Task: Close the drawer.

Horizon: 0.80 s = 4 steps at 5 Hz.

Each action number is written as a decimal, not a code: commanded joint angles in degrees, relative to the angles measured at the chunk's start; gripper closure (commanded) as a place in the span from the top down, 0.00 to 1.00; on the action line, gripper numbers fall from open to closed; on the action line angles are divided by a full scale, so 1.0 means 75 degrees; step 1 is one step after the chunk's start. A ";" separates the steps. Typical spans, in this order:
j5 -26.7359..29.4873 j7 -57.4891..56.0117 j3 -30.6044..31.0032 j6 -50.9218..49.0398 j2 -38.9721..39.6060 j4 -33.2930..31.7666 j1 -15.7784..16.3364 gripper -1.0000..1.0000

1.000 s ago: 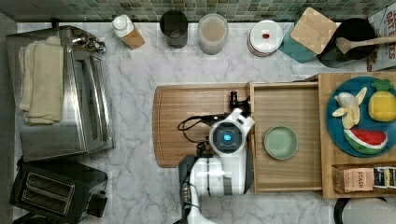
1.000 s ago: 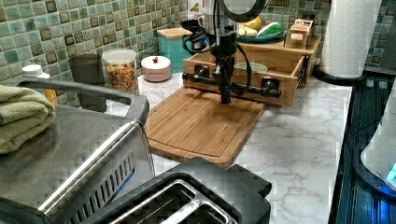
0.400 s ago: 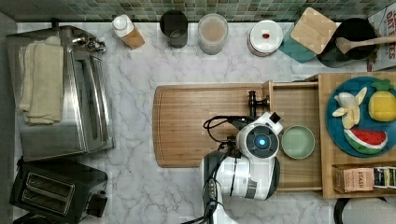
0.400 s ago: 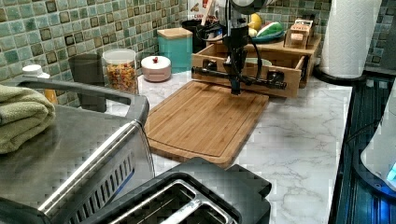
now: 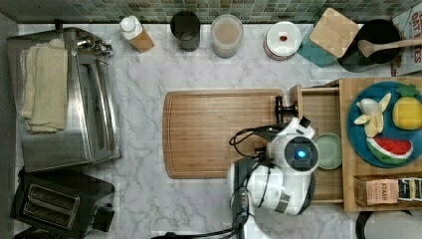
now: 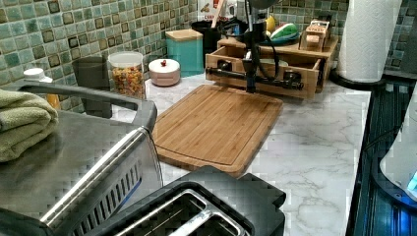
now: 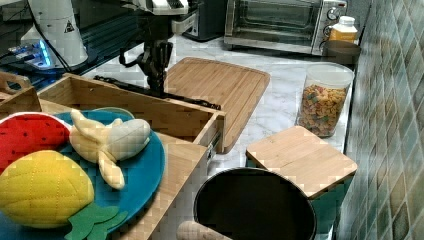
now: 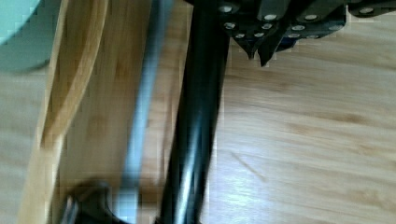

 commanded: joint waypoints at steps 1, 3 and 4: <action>0.1799 -0.2586 -0.1060 -0.0197 0.1170 0.2930 -0.1497 0.00; 0.1513 -0.2362 -0.1314 0.0760 0.0929 0.2528 -0.1622 0.00; 0.1506 -0.2355 -0.1296 0.0762 0.0929 0.2527 -0.1639 0.00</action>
